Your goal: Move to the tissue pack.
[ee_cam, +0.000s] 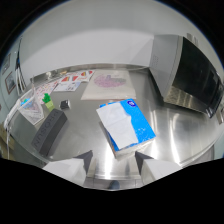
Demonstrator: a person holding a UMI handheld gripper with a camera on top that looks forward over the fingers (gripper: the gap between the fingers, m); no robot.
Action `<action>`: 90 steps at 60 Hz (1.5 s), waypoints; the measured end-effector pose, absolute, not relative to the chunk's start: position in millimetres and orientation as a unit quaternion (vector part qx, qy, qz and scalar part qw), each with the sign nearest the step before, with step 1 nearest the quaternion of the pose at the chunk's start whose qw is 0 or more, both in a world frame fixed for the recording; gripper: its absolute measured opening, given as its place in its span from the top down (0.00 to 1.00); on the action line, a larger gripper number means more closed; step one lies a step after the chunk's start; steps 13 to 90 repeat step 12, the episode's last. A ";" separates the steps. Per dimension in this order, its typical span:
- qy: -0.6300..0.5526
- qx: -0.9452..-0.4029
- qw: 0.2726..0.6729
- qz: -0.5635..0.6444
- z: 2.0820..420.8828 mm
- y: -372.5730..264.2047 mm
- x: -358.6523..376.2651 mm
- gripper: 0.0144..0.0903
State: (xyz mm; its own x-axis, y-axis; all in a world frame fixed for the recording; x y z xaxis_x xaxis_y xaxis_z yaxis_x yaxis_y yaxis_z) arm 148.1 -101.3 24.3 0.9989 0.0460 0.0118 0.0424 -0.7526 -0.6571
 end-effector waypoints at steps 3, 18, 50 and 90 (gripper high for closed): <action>-0.024 -0.936 0.350 0.001 23.3 -100.7 150.0 0.10; -0.025 -0.938 0.347 0.005 21.1 -102.6 151.0 0.10; -0.025 -0.938 0.347 0.005 21.1 -102.6 151.0 0.10; -0.025 -0.938 0.347 0.005 21.1 -102.6 151.0 0.10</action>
